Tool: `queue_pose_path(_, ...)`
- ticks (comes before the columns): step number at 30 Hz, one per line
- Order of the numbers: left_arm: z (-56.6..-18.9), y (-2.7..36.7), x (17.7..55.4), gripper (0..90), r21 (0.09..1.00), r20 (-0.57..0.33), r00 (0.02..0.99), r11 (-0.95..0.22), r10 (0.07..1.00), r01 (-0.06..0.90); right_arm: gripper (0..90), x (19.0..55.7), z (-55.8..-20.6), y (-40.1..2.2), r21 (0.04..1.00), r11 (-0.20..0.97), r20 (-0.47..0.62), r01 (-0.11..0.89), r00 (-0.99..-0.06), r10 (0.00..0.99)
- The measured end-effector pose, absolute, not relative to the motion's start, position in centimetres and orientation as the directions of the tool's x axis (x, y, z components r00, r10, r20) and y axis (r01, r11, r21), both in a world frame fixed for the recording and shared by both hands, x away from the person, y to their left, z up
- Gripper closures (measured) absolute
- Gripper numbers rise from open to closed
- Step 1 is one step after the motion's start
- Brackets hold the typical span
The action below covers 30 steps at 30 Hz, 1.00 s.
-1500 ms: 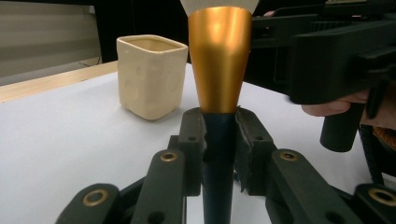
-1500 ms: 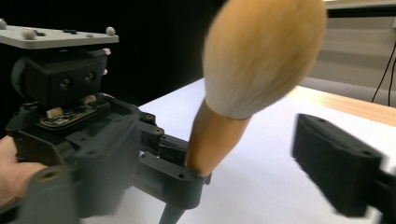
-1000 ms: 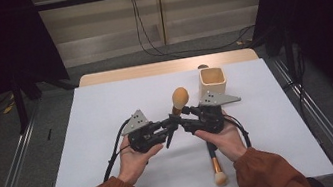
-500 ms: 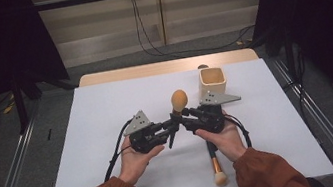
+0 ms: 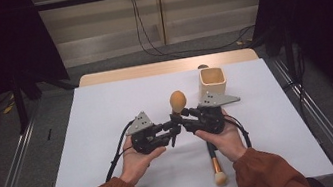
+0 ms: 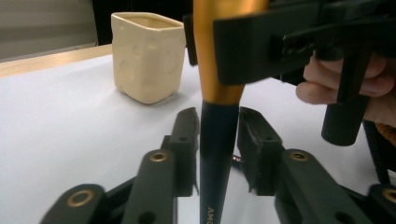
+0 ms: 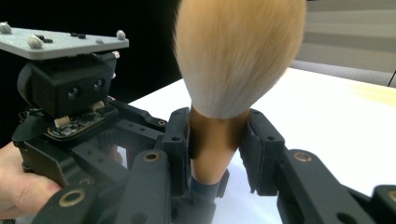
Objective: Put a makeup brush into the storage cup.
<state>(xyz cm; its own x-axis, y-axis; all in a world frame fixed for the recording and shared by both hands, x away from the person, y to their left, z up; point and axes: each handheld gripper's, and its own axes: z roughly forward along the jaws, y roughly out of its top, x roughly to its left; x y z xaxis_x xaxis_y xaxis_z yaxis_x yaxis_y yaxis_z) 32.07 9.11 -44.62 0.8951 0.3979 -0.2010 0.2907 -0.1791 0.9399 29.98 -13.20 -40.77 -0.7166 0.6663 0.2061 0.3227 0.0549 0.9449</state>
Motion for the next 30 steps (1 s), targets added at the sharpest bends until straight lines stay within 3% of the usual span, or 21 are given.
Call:
queue_pose_path(10,-44.7,9.2,32.2,46.2,0.934,-0.213,0.884,-0.180,0.417,0.310,65.5,29.8,-40.3,-14.2,0.955,0.060,0.176,0.291,-0.717,0.674)
queue_pose_path(17,-44.2,9.6,32.0,38.3,0.936,-0.204,0.879,-0.177,0.431,0.304,65.6,29.7,-40.0,-14.4,0.958,0.068,0.163,0.279,-0.723,0.671)
queue_pose_path(23,-43.6,10.9,31.7,22.8,0.926,-0.201,0.861,-0.197,0.467,0.323,65.6,29.8,-40.0,-14.7,0.958,0.060,0.169,0.281,-0.720,0.674)
queue_pose_path(30,-43.0,12.6,30.9,15.3,0.937,-0.118,0.854,-0.229,0.508,0.265,65.6,29.9,-40.0,-15.3,0.960,0.060,0.159,0.273,-0.709,0.687)
